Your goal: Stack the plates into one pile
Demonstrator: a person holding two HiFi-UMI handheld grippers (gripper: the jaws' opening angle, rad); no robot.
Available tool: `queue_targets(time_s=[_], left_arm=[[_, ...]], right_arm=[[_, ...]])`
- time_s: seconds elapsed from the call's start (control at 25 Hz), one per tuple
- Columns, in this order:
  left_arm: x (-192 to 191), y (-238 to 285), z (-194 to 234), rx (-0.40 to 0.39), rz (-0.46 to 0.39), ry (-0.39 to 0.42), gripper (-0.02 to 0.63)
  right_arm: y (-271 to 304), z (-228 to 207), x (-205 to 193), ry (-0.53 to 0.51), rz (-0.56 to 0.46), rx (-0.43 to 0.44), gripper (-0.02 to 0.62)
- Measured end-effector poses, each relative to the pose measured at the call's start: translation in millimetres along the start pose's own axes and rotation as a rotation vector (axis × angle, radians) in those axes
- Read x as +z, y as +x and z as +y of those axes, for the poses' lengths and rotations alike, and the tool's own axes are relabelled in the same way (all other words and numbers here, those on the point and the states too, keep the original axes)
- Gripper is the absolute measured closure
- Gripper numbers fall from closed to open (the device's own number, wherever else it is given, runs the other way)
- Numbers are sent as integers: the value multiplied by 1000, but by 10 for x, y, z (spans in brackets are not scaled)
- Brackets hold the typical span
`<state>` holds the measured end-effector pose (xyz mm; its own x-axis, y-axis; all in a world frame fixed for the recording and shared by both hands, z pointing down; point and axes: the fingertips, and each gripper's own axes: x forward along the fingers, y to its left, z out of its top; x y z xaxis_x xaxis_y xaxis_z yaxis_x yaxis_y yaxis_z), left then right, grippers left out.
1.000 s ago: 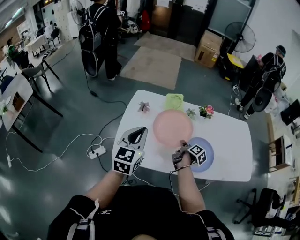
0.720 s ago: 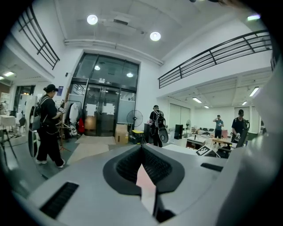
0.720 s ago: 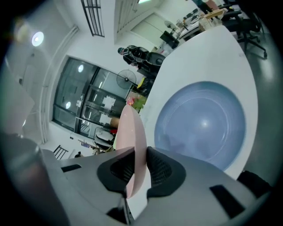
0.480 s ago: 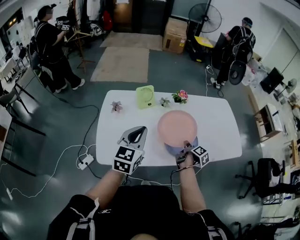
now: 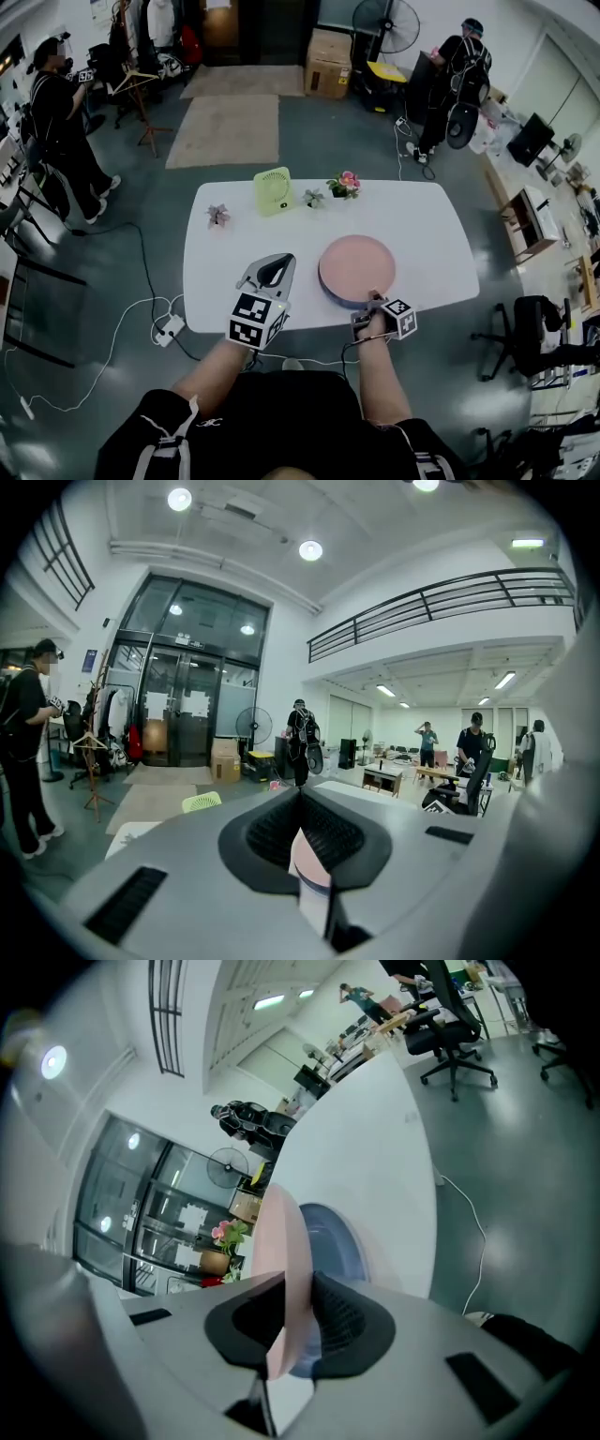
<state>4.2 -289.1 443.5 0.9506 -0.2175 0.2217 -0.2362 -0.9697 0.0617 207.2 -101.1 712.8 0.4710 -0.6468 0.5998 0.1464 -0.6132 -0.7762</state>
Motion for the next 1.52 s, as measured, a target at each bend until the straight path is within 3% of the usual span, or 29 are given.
queue_targets(time_s=[0.24,0.36,0.56,0.72,0.92,1.04,1.28,1.4,1.52], left_arm=[[-32,-23,35,11,8,-8,594],[-50,-53,38,12,10,-8,594],[-40,-119,52,17,10,-8,594],[-27,-179,69,18,-3,-13,594],[-14,-221,51,7,-9,-17,594],[-20,-213,39,-4,-8,-27,594],[48,-198,15,-17,-44,-31,594],[109,-189,17,-23,-56,-30,594],[151,-162,0,-32,-63,-26,594]], right_arm=[[44,-223,-73,0,24,-61,518],[82,-282,-153,-61,49,-85,518],[78,-186,-177,-329,44,-126,471],[0,-106,-116,-528,-48,-193,323],[-240,13,42,-716,-172,-255,302],[-400,303,78,-774,-233,-172,331],[-1010,1555,-67,-930,-446,255,396],[-1456,2187,-187,-1027,-549,396,463],[-1811,2587,-252,-1043,-606,488,560]])
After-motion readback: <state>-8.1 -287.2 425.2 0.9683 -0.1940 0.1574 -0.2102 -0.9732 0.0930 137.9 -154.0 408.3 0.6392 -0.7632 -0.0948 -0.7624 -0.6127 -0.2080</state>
